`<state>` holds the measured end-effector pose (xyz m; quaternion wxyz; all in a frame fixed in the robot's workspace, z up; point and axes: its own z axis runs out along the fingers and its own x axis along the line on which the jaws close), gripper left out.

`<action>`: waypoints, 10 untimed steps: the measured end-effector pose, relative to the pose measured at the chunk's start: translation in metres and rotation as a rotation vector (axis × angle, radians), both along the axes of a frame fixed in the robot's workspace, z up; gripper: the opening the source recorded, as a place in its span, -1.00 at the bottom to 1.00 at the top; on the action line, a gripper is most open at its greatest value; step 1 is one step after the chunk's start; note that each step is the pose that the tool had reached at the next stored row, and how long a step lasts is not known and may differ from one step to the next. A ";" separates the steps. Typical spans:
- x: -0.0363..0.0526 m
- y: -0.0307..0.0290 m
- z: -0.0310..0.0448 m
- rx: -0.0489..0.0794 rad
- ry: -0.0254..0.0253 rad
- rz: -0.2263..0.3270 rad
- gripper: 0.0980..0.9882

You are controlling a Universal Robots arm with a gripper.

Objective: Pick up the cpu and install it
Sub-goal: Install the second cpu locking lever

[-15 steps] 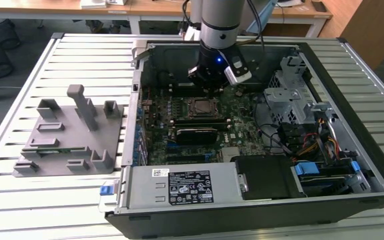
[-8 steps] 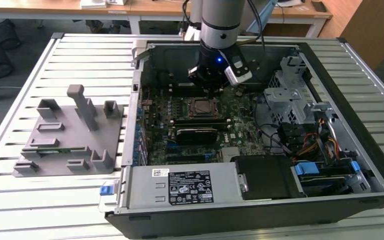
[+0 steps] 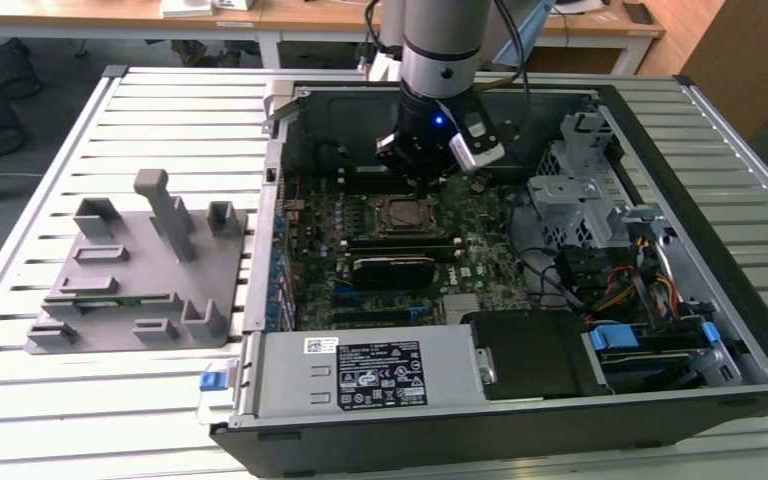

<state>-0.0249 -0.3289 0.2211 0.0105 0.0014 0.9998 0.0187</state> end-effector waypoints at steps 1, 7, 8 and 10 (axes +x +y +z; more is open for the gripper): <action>0.0000 -0.0002 0.0000 0.000 0.0000 0.000 -0.97; 0.0000 -0.0028 0.0000 -0.001 0.0000 0.000 -0.97; 0.0000 -0.0030 0.0000 -0.001 0.0000 0.000 -0.97; 0.0000 -0.0033 0.0000 -0.001 0.0000 0.000 -0.97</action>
